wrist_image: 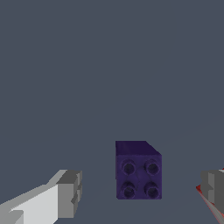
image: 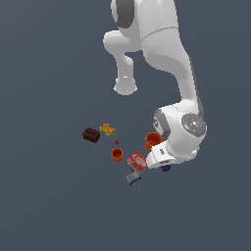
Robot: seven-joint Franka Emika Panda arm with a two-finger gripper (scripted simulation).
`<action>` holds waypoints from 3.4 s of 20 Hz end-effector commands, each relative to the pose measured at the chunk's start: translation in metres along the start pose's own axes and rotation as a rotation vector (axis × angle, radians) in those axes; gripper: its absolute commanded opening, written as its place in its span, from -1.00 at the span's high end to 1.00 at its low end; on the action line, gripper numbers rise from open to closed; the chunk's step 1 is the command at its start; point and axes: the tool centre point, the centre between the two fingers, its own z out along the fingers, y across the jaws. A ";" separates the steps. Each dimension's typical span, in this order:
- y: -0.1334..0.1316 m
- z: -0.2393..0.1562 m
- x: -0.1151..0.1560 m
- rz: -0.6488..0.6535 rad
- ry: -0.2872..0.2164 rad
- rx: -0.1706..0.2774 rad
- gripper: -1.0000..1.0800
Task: Pick up a designated object from a clutter of objects.
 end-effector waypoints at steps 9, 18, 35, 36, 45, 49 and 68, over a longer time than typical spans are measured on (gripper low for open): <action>-0.001 0.029 0.000 0.000 -0.001 0.000 1.00; -0.001 0.029 0.000 0.000 -0.001 0.000 1.00; -0.003 -0.021 -0.027 0.000 0.000 0.000 1.00; -0.003 -0.027 -0.030 0.000 0.000 0.000 1.00; -0.006 -0.097 -0.068 -0.001 0.000 -0.002 1.00; -0.007 -0.130 -0.085 -0.001 0.000 -0.002 1.00; -0.015 -0.294 -0.168 -0.001 0.000 0.001 1.00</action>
